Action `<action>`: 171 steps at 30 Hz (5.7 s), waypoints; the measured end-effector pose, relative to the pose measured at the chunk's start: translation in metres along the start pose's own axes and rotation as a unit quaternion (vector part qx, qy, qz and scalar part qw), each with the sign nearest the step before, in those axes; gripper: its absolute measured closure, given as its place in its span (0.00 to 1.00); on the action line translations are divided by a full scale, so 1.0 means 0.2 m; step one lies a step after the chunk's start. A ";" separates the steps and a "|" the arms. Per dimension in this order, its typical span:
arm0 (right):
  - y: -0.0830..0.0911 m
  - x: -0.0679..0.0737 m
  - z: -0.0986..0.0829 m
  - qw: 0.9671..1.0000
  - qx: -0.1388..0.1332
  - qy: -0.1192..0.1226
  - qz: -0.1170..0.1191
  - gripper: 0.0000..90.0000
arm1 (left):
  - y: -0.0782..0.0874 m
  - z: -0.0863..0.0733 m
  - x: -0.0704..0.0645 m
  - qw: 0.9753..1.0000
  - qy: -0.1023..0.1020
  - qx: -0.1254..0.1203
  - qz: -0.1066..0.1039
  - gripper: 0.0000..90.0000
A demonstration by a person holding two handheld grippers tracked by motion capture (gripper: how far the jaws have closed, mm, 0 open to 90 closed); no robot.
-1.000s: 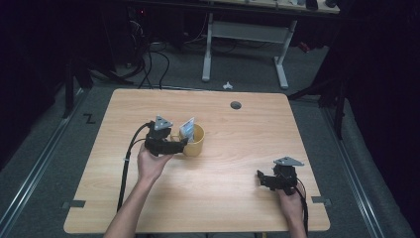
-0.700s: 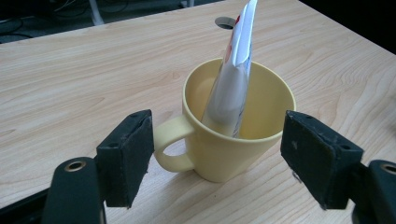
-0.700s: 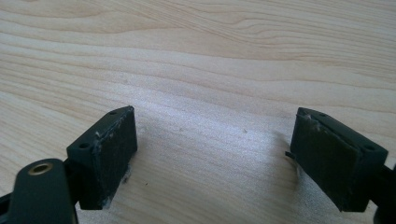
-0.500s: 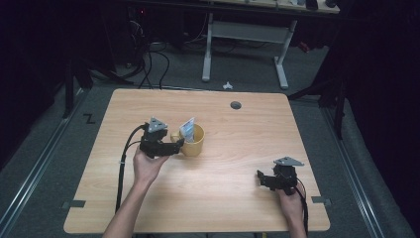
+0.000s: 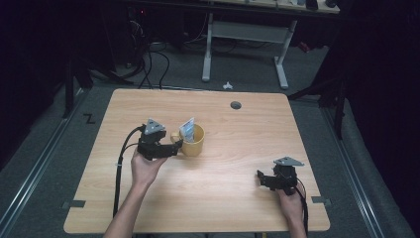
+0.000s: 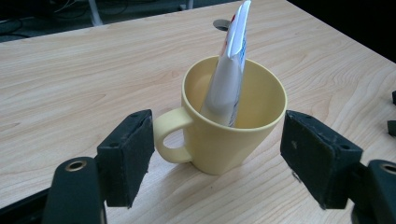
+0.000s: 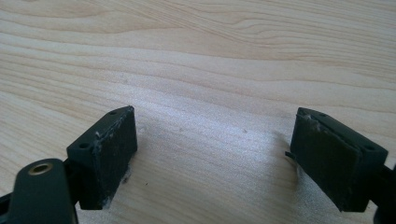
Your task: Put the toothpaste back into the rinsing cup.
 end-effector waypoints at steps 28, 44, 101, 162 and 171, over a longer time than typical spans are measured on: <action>0.00 0.00 0.00 1.000 0.000 0.000 0.000 0.17 | 0.09 -0.08 0.00 1.000 0.008 -0.004 0.013 0.30; 0.00 0.00 0.00 1.000 0.000 0.000 0.000 0.17 | 0.14 -0.11 0.01 1.000 0.017 -0.017 0.015 0.31; 0.00 0.00 0.00 1.000 0.000 0.000 0.000 0.17 | 0.23 -0.33 0.10 0.997 0.065 -0.016 0.043 0.33; 0.00 0.00 0.00 1.000 0.000 0.000 0.000 0.17 | 0.13 -0.62 0.30 0.989 0.082 0.051 0.114 0.33; 0.00 0.00 0.00 1.000 0.001 -0.001 0.000 0.17 | 0.12 -0.64 0.32 0.988 0.071 0.060 0.126 0.33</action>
Point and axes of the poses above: each handheld gripper's, and its own axes: y roughly backward along the jaws, z roughly out of its top, x roughly to its left, the point moved 9 cm from there along -y, roughly forward along the jaws, and after that the axes turned 15 degrees about -z, right-handed, at the moved point
